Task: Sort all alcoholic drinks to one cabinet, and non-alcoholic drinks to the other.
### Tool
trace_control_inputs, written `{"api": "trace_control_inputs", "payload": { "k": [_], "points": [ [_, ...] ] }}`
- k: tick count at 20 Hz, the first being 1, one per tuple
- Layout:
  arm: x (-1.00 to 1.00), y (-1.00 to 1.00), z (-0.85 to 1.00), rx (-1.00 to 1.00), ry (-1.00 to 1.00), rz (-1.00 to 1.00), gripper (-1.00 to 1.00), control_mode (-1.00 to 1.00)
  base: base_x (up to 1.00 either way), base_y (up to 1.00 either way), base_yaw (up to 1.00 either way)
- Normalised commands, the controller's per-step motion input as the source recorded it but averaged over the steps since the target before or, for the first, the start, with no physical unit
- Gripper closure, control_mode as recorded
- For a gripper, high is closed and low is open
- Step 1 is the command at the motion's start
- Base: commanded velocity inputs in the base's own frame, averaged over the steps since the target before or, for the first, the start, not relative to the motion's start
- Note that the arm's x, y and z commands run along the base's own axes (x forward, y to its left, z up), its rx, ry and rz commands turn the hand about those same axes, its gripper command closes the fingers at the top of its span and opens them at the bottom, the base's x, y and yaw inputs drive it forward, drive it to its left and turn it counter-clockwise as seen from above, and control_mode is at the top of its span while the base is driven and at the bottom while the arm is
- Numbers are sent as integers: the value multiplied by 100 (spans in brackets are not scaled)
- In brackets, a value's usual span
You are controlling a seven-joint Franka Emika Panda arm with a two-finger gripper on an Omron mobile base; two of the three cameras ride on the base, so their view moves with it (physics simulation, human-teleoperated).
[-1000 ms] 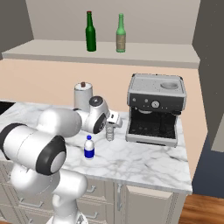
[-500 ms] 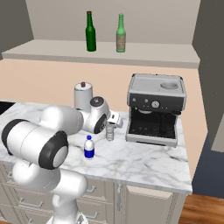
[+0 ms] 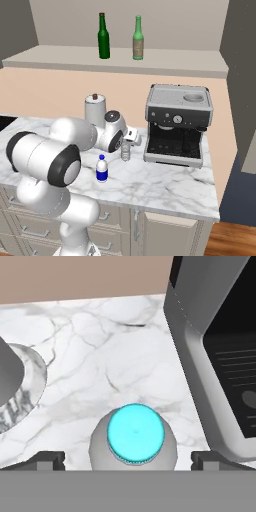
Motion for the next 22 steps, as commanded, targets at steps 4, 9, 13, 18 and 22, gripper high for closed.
{"api": "trace_control_inputs", "payload": {
  "k": [4,9,13,18,22],
  "points": [
    [7,-2,-4,0,-1,0,-100,-100,0,0,0],
    [2,0,-7,0,-4,0,-100,-100,0,0,0],
    [1,0,-5,0,-6,0,-100,-100,0,0,0],
    [0,-1,-4,0,-4,0,-100,-100,0,0,0],
    [0,-1,-4,0,-4,0,-100,-100,0,0,0]
  ]
}}
